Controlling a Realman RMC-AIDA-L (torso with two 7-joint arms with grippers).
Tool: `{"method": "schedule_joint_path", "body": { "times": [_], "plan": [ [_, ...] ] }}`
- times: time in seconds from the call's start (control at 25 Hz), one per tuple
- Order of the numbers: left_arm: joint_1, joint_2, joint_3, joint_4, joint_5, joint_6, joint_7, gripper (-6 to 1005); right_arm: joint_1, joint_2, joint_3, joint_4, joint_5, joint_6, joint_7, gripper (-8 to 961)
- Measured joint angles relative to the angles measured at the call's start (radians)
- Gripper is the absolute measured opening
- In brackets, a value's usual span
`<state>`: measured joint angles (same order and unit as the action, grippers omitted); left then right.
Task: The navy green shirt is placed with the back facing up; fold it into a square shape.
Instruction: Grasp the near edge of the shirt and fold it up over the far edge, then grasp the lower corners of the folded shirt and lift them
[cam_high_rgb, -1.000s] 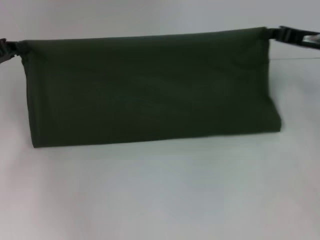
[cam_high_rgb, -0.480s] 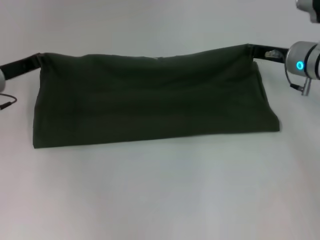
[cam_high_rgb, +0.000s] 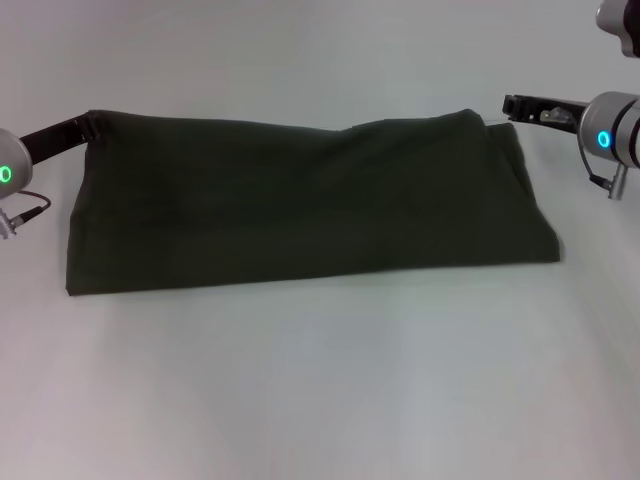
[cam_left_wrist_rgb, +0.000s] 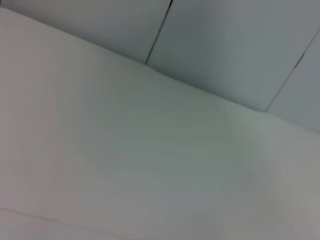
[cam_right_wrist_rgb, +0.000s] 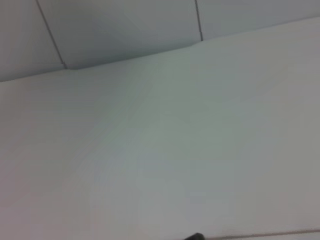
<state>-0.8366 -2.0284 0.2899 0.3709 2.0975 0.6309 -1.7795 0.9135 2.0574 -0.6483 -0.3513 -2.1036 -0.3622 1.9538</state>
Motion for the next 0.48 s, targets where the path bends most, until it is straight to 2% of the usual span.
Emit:
{"method": "schedule_joint_path", "body": {
  "times": [0.12, 0.24, 0.4, 0.48],
  "plan": [
    [0.0, -0.004, 0.0, 0.0, -0.023, -0.029, 0.002, 154, -0.002, -0.001, 0.0, 0.001, 0.0, 0.002, -0.002, 201],
    [0.002, -0.001, 0.0, 0.005, -0.032, -0.062, 0.002, 209, -0.008, -0.002, -0.001, -0.002, 0.0, -0.006, -0.002, 324],
    [0.02, 0.046, -0.002, 0.011, -0.035, -0.027, -0.007, 291, -0.024, -0.008, 0.003, -0.008, 0.0, -0.012, -0.002, 495],
    [0.041, 0.073, -0.005, 0.014, -0.036, 0.057, -0.019, 332, -0.038, -0.01, 0.01, -0.018, 0.0, -0.03, -0.001, 590]
  ]
}}
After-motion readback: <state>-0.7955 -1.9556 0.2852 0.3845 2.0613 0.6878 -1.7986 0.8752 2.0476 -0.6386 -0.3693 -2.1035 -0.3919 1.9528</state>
